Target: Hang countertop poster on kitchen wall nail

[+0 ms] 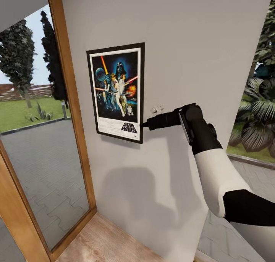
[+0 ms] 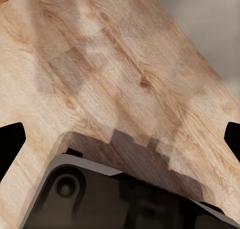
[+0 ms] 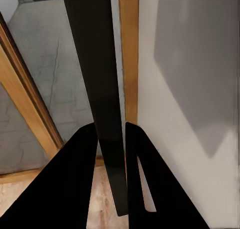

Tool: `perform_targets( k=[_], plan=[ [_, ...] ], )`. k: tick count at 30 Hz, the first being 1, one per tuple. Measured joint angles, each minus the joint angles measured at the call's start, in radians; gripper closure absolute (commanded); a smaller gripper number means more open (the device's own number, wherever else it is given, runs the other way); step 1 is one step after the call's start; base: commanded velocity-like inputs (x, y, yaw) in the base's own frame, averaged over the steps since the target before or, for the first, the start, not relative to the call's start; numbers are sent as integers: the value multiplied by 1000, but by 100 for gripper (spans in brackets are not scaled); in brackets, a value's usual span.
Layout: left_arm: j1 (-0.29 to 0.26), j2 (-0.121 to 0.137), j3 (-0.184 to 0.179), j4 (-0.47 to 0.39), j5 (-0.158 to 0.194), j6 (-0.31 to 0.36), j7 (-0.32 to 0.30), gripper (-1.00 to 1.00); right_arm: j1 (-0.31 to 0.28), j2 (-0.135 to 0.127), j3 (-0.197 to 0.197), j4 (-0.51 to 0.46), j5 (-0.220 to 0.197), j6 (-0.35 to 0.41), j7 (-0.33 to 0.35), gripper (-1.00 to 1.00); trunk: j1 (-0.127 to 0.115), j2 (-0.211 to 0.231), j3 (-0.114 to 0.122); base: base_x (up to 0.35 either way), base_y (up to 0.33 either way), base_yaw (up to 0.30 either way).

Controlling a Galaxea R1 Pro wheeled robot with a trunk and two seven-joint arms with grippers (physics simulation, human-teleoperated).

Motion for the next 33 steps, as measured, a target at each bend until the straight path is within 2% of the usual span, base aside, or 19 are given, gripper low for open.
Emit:
perform_targets(
  k=[7,23,27,28,30,33],
  plan=[
    [0,2,0,-1,0,-1,0,-100,6,0,3,-39,-3,8,-29,100,0,0,0,0,0,0],
    [0,3,0,-1,1,-1,1,-100,7,-1,-1,-24,-3,8,-32,100,0,0,0,15,13,0],
    [0,3,0,-1,1,-1,1,-100,7,-2,-45,7,-2,-3,-32,100,0,0,0,177,156,0],
    [0,3,0,-1,1,-1,1,-100,7,-2,-70,17,-2,-25,-32,100,0,0,0,210,184,0],
    [0,3,0,-1,1,-1,1,-100,7,-2,-90,29,-3,-51,-32,100,0,0,0,108,94,0],
    [1,-3,-4,-11,2,-5,-6,-100,24,-3,-91,37,0,-39,-22,100,0,0,0,0,0,0]
  ],
)
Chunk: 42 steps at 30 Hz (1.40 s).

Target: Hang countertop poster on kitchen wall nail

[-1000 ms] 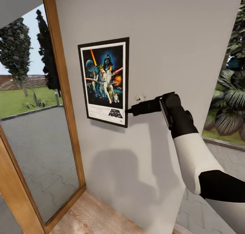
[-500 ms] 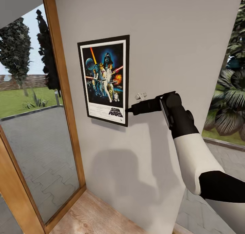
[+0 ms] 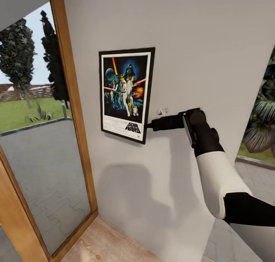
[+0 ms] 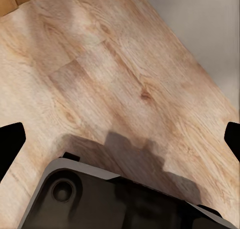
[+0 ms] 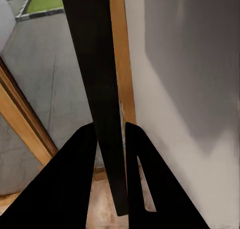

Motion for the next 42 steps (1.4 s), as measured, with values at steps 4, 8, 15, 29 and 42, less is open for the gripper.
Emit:
perform_targets(
  k=[4,8,15,29,42],
  plan=[
    [0,0,0,0,0,0,0,-100,10,0,0,0,-2,2,0,100,0,0,0,0,0,0],
    [0,0,0,0,0,0,0,-100,10,0,0,0,-1,2,0,100,0,0,0,0,0,0],
    [0,0,0,0,0,0,0,-100,10,0,0,0,-2,2,0,100,0,0,0,0,0,0],
    [0,0,1,16,-1,-2,0,-100,27,-4,-1,-1,1,3,-3,100,0,0,0,0,0,0],
    [0,0,1,22,-1,-3,-1,-100,32,-16,-5,-13,1,3,-4,100,0,0,0,63,60,0]
  ],
)
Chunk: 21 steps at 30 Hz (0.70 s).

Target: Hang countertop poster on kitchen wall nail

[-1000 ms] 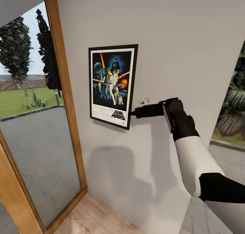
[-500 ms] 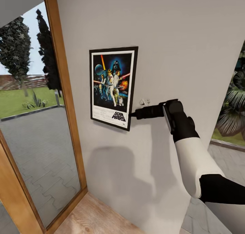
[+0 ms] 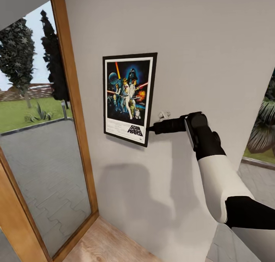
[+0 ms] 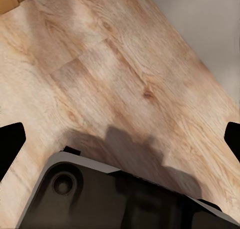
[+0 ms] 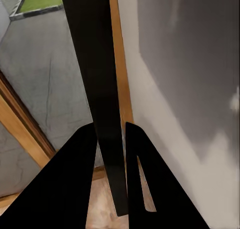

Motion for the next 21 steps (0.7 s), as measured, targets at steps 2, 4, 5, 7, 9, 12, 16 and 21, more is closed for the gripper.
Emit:
perform_targets(
  k=[2,4,5,7,9,12,16,21],
  plan=[
    [0,0,0,0,0,0,0,-100,0,-14,0,-6,0,0,1,100,0,0,0,200,190,0],
    [0,0,0,0,0,0,0,-100,0,-23,0,-10,0,-1,1,100,0,0,0,149,140,0],
    [0,0,0,0,0,0,0,-100,0,-24,0,-11,-1,0,1,100,0,0,0,106,99,0],
    [0,0,0,0,0,0,0,-100,0,-27,1,-13,-1,-1,0,100,0,0,0,70,65,0],
    [0,0,-1,0,0,0,0,-100,0,-29,1,-17,-1,-1,0,100,0,0,0,39,37,0],
    [0,0,-1,0,0,1,0,-100,0,-31,3,-50,-1,0,-1,100,0,0,0,18,17,0],
    [0,0,-2,1,0,1,0,-100,0,-31,5,-82,5,0,-13,100,0,0,0,7,6,0],
    [0,0,-1,3,0,1,0,-100,0,-32,4,-96,9,1,-40,100,0,0,0,2,2,0]
  ],
)
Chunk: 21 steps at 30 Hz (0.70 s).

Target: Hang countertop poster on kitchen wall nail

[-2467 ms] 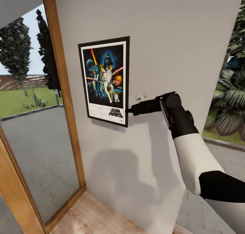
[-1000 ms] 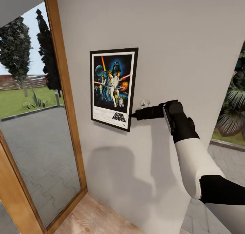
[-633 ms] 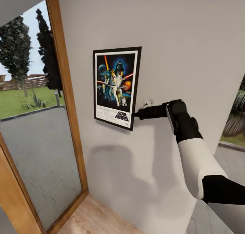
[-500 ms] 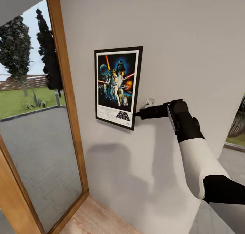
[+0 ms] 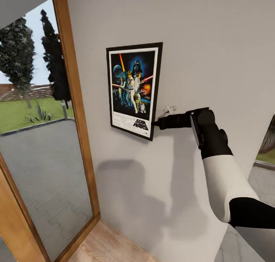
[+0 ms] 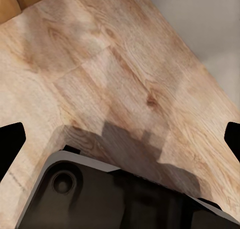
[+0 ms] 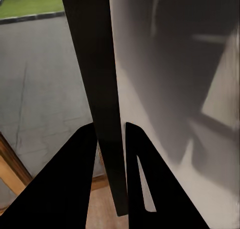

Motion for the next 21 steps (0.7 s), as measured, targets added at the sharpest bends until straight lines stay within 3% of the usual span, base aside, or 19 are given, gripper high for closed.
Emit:
perform_targets(
  k=[21],
  plan=[
    [0,0,0,11,0,0,0,-100,-8,1,-16,15,-1,60,-10,100,0,0,0,0,0,0]
  ],
)
